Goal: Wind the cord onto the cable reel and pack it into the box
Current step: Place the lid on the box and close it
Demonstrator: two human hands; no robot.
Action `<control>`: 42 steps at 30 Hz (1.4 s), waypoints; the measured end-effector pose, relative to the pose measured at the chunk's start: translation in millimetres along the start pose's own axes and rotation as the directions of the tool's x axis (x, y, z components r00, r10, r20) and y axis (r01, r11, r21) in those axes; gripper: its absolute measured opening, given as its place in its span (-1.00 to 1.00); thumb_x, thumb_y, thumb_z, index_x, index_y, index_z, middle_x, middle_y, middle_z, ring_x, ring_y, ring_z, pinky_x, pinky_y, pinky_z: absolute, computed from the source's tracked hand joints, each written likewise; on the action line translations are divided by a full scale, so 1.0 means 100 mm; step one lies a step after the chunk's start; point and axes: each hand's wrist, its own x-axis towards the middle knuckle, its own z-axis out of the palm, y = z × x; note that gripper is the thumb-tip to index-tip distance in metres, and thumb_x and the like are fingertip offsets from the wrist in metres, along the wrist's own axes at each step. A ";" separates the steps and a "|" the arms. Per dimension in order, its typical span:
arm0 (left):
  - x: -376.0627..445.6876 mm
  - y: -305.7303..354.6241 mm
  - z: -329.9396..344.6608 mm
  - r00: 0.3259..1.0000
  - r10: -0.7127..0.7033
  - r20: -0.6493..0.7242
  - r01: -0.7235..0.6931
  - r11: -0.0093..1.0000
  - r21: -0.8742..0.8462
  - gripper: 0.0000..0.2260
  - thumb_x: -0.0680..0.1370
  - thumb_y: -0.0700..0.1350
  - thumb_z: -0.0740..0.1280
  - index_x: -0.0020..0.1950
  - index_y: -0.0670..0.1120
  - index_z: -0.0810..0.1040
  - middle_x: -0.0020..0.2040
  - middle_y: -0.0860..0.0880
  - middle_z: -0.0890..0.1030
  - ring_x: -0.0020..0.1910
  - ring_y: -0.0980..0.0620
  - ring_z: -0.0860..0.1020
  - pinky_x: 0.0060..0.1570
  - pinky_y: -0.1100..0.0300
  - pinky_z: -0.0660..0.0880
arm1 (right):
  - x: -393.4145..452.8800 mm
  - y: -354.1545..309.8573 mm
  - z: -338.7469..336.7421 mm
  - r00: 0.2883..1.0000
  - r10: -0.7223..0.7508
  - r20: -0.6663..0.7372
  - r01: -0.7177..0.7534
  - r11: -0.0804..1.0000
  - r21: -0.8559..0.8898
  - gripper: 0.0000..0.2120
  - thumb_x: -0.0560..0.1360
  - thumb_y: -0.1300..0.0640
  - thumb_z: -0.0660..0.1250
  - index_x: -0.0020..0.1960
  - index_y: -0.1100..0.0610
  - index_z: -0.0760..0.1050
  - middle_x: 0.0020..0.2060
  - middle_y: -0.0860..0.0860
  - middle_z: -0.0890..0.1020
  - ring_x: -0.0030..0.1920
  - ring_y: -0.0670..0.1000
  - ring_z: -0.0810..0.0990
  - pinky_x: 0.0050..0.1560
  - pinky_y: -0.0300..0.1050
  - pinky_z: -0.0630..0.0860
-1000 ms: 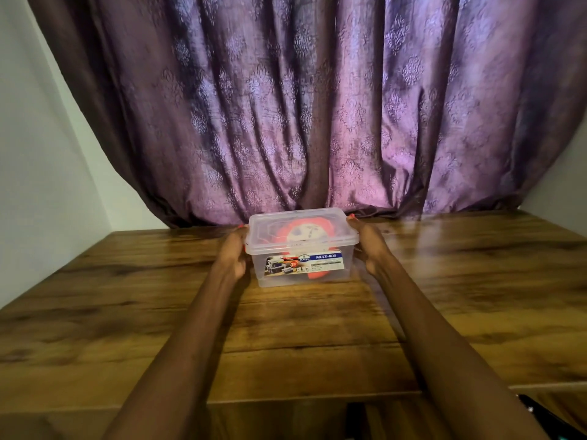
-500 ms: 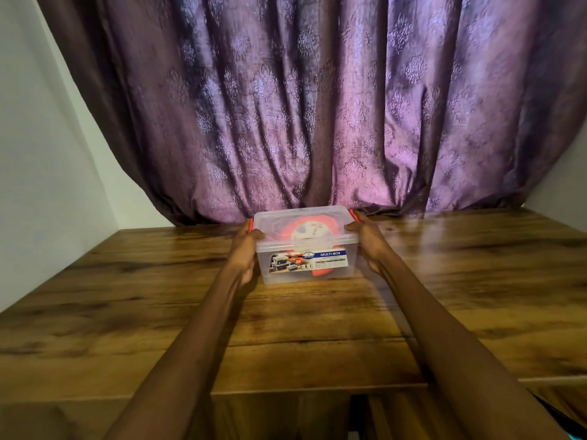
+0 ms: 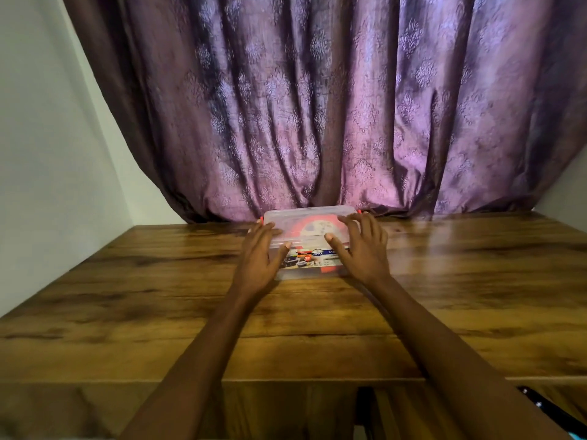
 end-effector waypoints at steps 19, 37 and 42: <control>-0.61 -0.57 -1.29 0.980 0.086 -0.182 0.055 0.755 0.653 -0.66 0.57 0.12 0.33 0.13 -0.12 0.61 0.10 -0.11 0.65 0.10 -0.13 0.58 0.08 -0.02 0.45 | 0.13 -1.85 1.05 0.950 -0.146 0.276 0.039 0.933 0.358 -0.47 0.66 0.01 0.13 0.58 0.09 0.12 0.57 0.10 0.16 0.52 0.18 0.20 0.38 0.14 0.36; -1.05 -1.48 -2.53 0.922 -0.146 -0.360 0.381 0.518 0.766 -0.67 0.60 0.06 0.27 0.20 -0.12 0.65 0.13 -0.13 0.68 0.17 -0.15 0.61 0.16 -0.15 0.49 | 0.28 -3.90 1.88 0.668 -0.361 0.650 -0.065 0.843 0.534 -0.35 0.62 -0.29 -0.15 0.59 -0.07 -0.29 0.60 -0.07 -0.16 0.59 0.11 0.00 0.51 0.26 0.08; -1.12 -1.68 -2.73 0.904 -0.179 -0.387 0.424 0.479 0.768 -0.66 0.60 0.07 0.30 0.22 -0.12 0.64 0.18 -0.14 0.67 0.21 -0.15 0.59 0.21 -0.15 0.46 | 0.28 -4.23 1.95 0.630 -0.411 0.659 -0.058 0.821 0.567 -0.33 0.63 -0.28 -0.13 0.59 -0.04 -0.31 0.60 -0.04 -0.19 0.59 0.12 -0.03 0.51 0.30 0.04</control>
